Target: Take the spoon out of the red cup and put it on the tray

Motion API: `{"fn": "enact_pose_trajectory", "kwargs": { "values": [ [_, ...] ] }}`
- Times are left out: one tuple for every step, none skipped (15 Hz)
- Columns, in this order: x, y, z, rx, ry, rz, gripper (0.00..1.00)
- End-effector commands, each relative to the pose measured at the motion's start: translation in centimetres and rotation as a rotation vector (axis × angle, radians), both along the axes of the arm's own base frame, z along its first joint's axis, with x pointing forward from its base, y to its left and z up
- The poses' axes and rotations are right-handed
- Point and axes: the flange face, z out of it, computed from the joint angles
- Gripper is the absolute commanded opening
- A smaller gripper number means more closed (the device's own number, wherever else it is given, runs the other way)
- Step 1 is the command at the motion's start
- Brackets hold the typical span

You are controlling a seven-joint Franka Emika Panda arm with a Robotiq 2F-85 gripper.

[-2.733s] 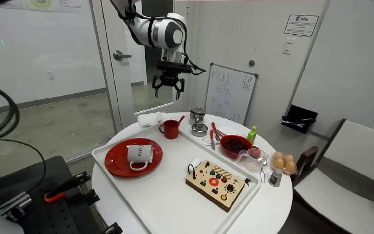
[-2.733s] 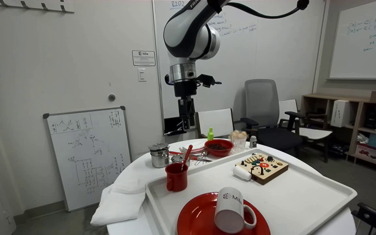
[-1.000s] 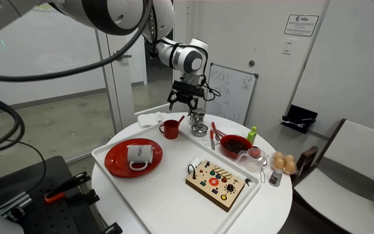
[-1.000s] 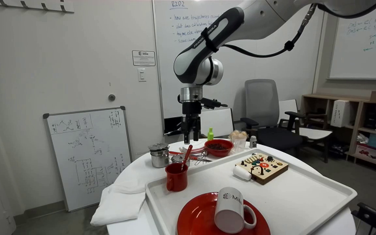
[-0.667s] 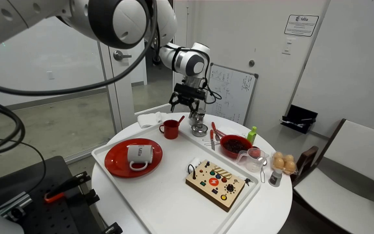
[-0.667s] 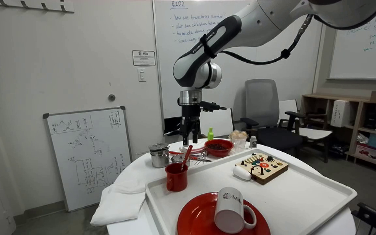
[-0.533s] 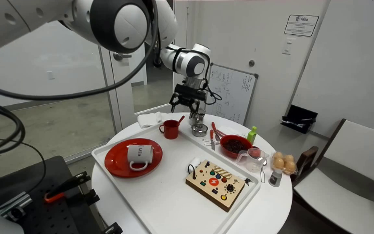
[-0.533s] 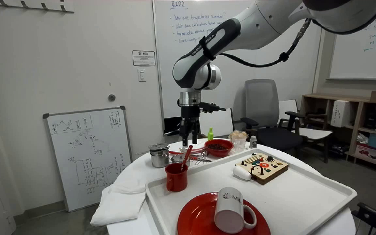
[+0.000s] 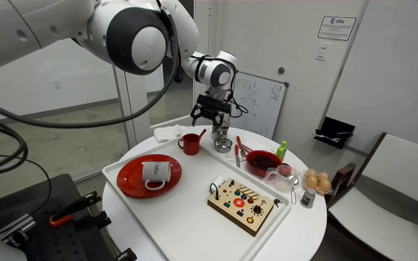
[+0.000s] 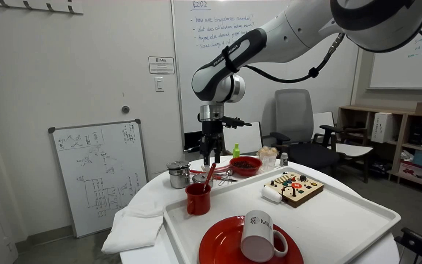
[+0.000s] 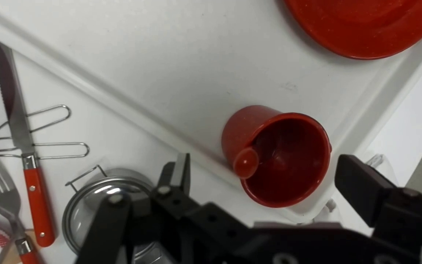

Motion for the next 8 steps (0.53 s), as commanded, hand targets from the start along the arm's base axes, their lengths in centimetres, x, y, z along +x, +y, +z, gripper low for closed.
{"fn": "enact_pose_trajectory", "kwargs": {
  "values": [
    [0.62,0.35,-0.3,0.012,0.021,-0.014,1.0],
    [0.64,0.31,-0.47,0.013,0.026,-0.014,1.0],
    [0.66,0.27,-0.59,0.012,0.031,-0.017,1.0],
    [0.67,0.19,-0.75,0.008,0.037,-0.021,1.0],
    [0.7,0.12,-0.88,0.009,0.04,-0.022,0.92],
    [0.71,0.07,-1.0,0.009,0.044,-0.024,0.72],
    [0.75,0.04,-1.05,0.009,0.046,-0.026,0.67],
    [0.77,0.0,-1.15,0.008,0.048,-0.027,0.58]
  ]
}}
